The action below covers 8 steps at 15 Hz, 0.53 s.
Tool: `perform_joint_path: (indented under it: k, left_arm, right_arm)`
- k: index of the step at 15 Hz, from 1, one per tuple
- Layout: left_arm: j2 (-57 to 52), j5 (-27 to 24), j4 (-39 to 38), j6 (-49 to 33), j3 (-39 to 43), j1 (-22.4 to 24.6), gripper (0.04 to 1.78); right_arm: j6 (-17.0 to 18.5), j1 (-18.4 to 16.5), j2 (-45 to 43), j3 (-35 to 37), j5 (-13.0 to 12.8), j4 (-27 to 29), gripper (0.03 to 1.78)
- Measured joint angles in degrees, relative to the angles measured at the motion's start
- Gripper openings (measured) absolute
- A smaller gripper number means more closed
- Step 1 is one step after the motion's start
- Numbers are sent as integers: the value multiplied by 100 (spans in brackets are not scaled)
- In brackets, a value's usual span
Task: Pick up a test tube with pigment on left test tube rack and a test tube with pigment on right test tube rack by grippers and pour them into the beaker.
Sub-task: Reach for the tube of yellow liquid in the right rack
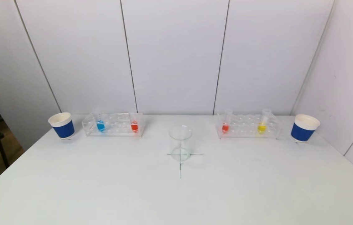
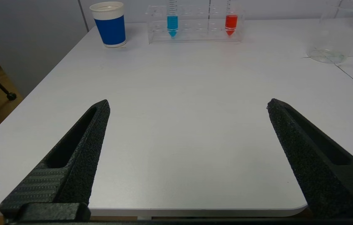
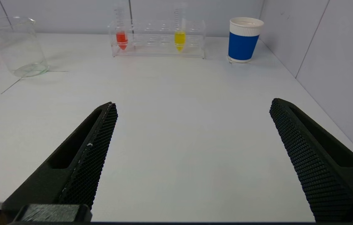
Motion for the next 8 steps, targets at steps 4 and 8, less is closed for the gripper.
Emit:
perform_joint_path:
  k: [4,8]
  left_arm:
    - [0,0,0,0,0,0,176]
    - [0,-4,0,-5,0,0,176]
  right_arm:
    - [0,0,0,0,0,2,177]
    - [0,2,0,0,0,0,177]
